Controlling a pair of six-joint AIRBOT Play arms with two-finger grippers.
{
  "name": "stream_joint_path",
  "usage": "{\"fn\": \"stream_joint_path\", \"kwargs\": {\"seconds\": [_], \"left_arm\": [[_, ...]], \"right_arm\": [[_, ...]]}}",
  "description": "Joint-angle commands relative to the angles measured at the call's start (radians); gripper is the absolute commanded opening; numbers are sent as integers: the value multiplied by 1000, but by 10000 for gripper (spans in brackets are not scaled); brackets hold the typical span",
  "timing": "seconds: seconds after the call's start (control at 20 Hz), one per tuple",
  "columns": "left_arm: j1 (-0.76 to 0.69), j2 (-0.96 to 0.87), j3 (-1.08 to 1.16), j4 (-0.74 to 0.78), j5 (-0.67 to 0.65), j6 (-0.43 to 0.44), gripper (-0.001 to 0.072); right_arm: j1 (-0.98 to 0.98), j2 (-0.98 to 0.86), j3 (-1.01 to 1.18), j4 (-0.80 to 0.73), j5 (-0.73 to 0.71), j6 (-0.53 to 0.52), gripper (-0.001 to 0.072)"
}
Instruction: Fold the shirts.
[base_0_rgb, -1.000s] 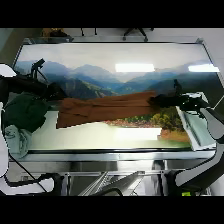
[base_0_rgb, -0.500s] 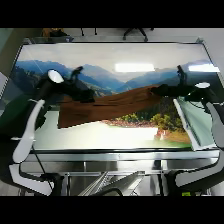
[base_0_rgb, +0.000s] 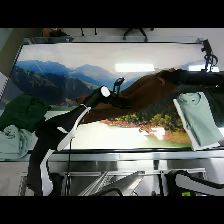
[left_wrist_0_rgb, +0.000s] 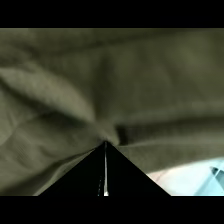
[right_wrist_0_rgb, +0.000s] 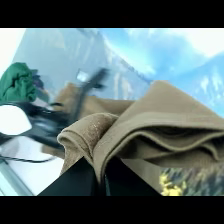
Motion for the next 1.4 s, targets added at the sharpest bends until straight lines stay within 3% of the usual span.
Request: {"fn": "stream_joint_path", "kwargs": {"seconds": [0.0,0.2,0.4,0.55,0.75,0.85,0.9,0.95,1.0,1.15,1.35], "left_arm": [[-28,-95,168,-23,-80,-27,16],[77,-50,341,-176,-527,24,13],[298,270,201,-337,-616,49,13],[485,535,128,-327,-616,56,14],[685,799,68,-325,-621,71,14],[743,898,-3,-325,-646,115,15],[763,940,-49,-325,-658,136,14],[774,978,-99,-325,-665,150,14],[786,1019,-159,-325,-661,162,15],[836,1117,-304,-327,-640,178,15],[922,1205,-425,-327,-618,187,14]], "right_arm": [[-2,71,2,-25,35,60,19],[14,63,0,-24,71,84,19],[174,39,0,-24,-2,106,19],[399,-17,0,-24,-204,105,20],[755,-180,0,-11,-591,97,20],[924,-296,0,53,-848,-10,21],[992,-357,0,67,-979,-40,82],[1052,-419,2,79,-1094,-47,327],[1092,-461,2,83,-1159,-46,489],[1097,-437,2,68,-1161,-51,502],[930,-227,2,-145,-935,-44,501]]}}
